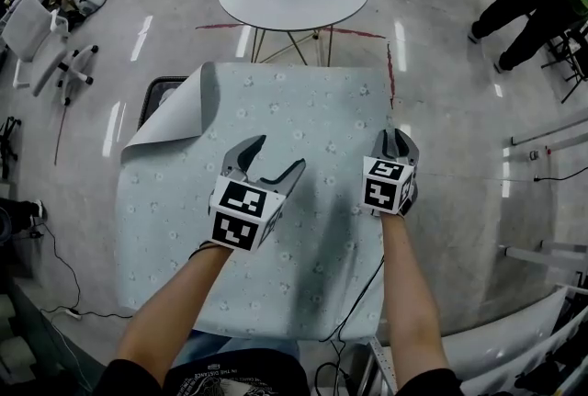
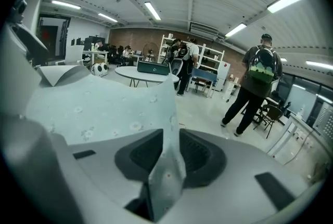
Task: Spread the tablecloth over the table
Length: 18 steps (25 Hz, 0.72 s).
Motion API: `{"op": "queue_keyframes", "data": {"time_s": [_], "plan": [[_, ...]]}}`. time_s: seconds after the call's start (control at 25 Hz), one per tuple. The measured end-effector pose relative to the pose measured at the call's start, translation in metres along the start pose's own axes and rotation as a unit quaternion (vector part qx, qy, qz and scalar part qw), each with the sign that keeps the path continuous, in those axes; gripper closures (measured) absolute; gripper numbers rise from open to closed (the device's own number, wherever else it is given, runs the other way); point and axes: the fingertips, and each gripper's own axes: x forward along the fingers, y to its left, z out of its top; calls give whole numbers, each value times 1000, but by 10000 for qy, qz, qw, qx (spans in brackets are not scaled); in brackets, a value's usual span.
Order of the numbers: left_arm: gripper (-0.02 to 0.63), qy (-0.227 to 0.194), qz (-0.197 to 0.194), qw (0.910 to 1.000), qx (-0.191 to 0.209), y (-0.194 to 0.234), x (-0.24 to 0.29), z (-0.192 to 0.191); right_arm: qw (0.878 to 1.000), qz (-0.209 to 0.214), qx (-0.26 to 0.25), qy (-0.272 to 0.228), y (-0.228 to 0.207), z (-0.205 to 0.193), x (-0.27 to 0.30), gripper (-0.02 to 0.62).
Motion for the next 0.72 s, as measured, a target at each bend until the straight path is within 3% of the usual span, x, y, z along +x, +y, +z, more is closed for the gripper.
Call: {"op": "queue_keyframes", "data": {"time_s": [0.12, 0.4, 0.72], "plan": [[273, -26, 34, 10000, 12, 3, -3, 1, 9999, 105, -47, 85, 3, -1, -1, 466], [273, -59, 107, 9999, 37, 7, -21, 2, 9998, 48, -171, -4, 5, 11, -25, 466], [273, -229, 267, 9992, 187, 25, -61, 10, 9990, 276, -75, -355, 38, 43, -71, 466]]}}
